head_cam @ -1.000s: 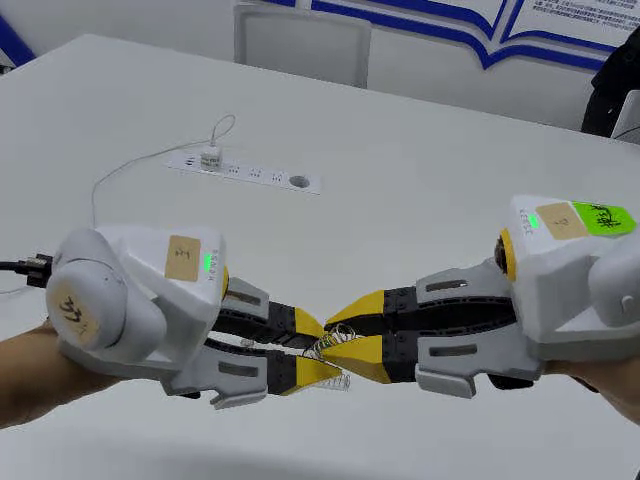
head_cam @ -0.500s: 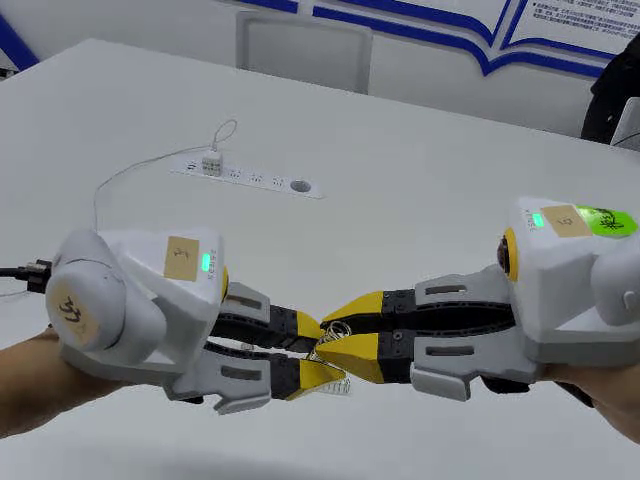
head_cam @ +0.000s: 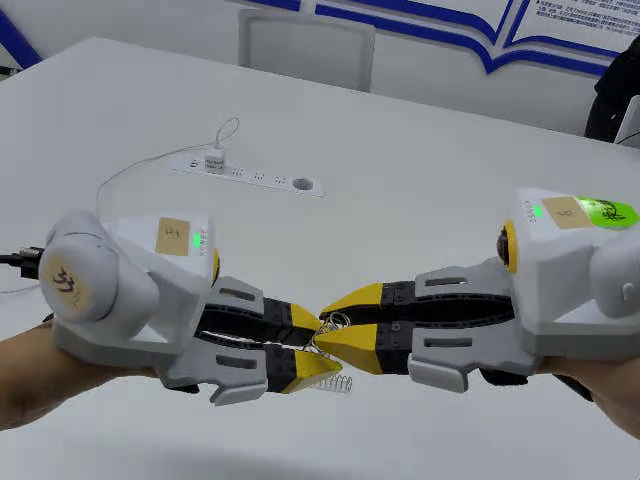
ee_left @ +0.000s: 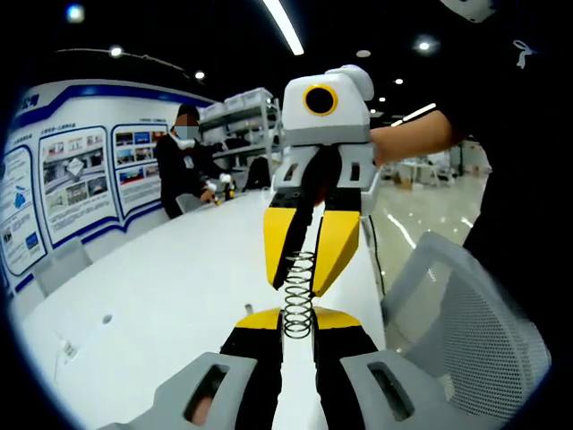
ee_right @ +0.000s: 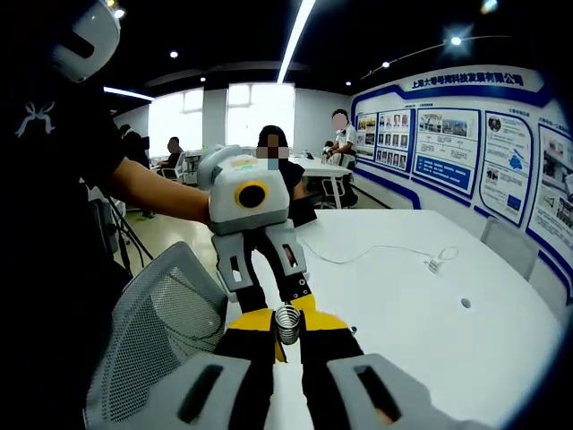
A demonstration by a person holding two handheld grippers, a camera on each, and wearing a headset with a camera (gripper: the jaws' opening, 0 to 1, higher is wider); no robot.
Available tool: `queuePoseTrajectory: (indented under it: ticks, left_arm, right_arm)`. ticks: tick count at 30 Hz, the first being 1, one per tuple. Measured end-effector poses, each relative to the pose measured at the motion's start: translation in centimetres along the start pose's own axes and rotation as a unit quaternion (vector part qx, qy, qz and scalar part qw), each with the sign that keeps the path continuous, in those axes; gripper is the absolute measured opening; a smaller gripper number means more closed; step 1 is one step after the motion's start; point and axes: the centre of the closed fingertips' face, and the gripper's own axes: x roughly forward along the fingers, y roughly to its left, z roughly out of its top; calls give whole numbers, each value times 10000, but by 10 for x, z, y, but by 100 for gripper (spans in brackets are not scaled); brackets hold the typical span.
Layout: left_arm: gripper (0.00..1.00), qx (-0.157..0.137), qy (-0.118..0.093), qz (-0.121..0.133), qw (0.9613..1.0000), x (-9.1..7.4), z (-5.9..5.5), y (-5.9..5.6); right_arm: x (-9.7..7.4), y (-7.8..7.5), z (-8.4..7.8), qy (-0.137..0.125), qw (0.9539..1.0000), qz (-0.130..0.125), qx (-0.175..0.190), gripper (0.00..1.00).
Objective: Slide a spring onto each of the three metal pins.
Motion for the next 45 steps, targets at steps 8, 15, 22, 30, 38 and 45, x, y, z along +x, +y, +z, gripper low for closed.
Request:
queuePoseTrajectory:
  ticks: [8, 15, 22, 30, 38, 45]
  left_arm:
    - [17, -96, 44, 206, 9997, -4, -6, 10]
    - [24, -303, -39, 508, 9982, -15, -8, 27]
    - [32, -501, -95, 847, 9951, -31, -11, 47]
    - [36, -636, -92, 1155, 9912, -49, -18, 64]
    - [45, -714, -12, 1405, 9875, -60, -28, 74]
    - [49, -765, 152, 1487, 9858, -69, -41, 78]
  right_arm:
    - [-5, -10, 1, -44, 9999, -148, 76, 10]
    - [-10, -24, -2, -11, 9993, -354, 113, 10]
    - [-21, -48, -8, 46, 9972, -725, 181, 10]
    - [-38, -76, -22, 157, 9929, -1135, 312, 10]
    - [-51, -101, -44, 394, 9844, -1631, 523, 10]
    - [-56, -116, -61, 551, 9789, -1854, 665, 10]
